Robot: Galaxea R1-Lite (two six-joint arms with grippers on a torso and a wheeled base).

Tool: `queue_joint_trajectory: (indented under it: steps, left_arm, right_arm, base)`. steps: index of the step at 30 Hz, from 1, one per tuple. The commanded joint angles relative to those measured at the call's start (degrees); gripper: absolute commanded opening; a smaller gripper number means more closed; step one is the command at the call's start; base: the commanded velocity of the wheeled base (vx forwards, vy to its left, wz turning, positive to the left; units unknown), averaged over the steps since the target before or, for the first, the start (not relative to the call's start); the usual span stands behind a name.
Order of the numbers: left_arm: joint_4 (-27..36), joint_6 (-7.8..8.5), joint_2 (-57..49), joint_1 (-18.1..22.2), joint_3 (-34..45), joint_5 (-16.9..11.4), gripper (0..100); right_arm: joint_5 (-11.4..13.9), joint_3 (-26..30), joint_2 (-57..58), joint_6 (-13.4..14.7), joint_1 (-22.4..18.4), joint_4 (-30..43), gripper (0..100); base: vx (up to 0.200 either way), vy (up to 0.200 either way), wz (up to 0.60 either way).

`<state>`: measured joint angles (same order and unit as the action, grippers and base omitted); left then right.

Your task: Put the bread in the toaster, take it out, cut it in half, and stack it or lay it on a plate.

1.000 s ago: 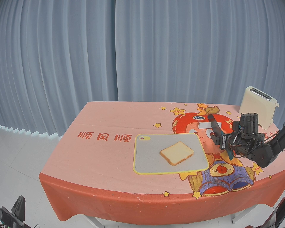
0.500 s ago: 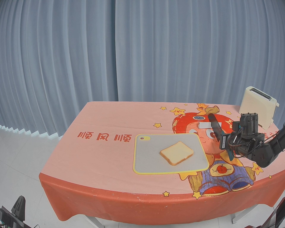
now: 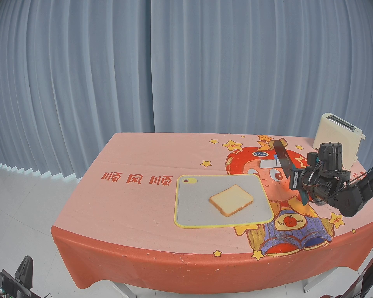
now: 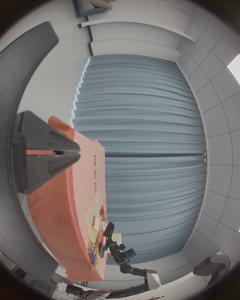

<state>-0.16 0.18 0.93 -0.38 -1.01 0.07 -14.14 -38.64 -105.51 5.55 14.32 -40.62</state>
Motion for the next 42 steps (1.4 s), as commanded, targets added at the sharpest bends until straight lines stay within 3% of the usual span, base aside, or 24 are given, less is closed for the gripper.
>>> queue_joint_trajectory:
  steps: [1, 17, 37, 42]
  left_arm:
    - [-0.02, -0.01, -0.14, 0.03, 1.01, 0.01, 0]
    - [-0.02, 0.08, -0.14, 0.03, 1.01, 0.01, 0]
    - [-0.02, -0.01, -0.14, 0.03, 1.01, 0.01, 0]
    - [-0.02, -0.01, -0.14, 0.03, 1.01, 0.01, 0]
  right_arm:
    - [-0.01, 0.06, 1.80, -0.01, 0.09, 0.01, 0]
    - [0.08, 1.55, 6.28, 0.08, 2.64, 0.19, 0]
    - [0.08, 6.48, 11.38, -0.19, 11.60, 0.19, 0]
    - [2.01, 8.06, 12.08, -1.06, 13.98, 0.10, 0]
  base:
    - [0.000, 0.000, 0.00]
    - [0.000, 0.000, 0.00]
    - [0.000, 0.000, 0.00]
    - [0.000, 0.000, 0.00]
